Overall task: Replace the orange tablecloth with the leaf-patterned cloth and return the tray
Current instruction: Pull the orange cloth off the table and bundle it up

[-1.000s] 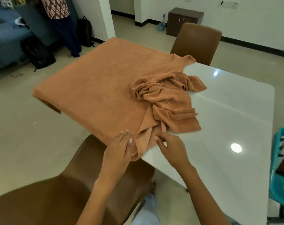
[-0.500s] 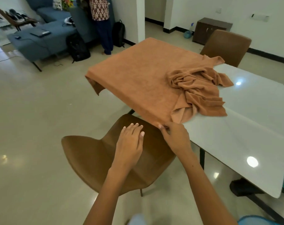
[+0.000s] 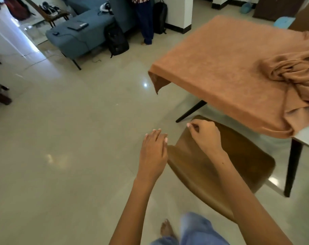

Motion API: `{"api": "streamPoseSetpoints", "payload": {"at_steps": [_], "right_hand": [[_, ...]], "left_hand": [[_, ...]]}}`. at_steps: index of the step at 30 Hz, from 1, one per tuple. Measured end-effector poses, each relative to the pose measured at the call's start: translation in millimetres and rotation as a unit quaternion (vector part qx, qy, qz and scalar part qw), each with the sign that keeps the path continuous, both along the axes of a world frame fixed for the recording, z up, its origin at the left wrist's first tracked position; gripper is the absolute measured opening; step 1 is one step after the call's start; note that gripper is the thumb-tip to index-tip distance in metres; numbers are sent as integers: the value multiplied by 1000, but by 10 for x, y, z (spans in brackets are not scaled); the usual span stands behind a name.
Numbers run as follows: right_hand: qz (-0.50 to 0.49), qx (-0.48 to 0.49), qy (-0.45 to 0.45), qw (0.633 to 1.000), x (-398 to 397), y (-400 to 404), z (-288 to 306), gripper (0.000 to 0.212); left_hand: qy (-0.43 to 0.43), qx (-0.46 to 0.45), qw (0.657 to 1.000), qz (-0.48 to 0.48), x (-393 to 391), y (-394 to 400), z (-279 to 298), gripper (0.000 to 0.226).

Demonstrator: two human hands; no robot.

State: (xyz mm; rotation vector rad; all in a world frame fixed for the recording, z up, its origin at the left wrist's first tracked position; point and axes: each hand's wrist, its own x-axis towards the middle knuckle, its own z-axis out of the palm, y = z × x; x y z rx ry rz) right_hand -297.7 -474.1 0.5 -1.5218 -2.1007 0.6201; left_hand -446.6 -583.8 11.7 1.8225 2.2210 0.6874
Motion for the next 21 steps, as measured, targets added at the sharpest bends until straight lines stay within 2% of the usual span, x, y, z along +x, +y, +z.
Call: {"api": "streamPoseSetpoints", "payload": {"at_steps": [6,15,21], "right_hand": [[-5,-16,-5,1000,-860,303,-57,22],[-94,-34,10,995,-1903,1585,-155,25],[-178,-35,21,983,-2249,2505,-135,22]], "left_hand": [[-48,4,998,-27,-753,421,-146,48],[-29,-21,991,-130,-1862,1812,-255,54],[-16,-17,979,-200,-2326,2928,-321,53]]}}
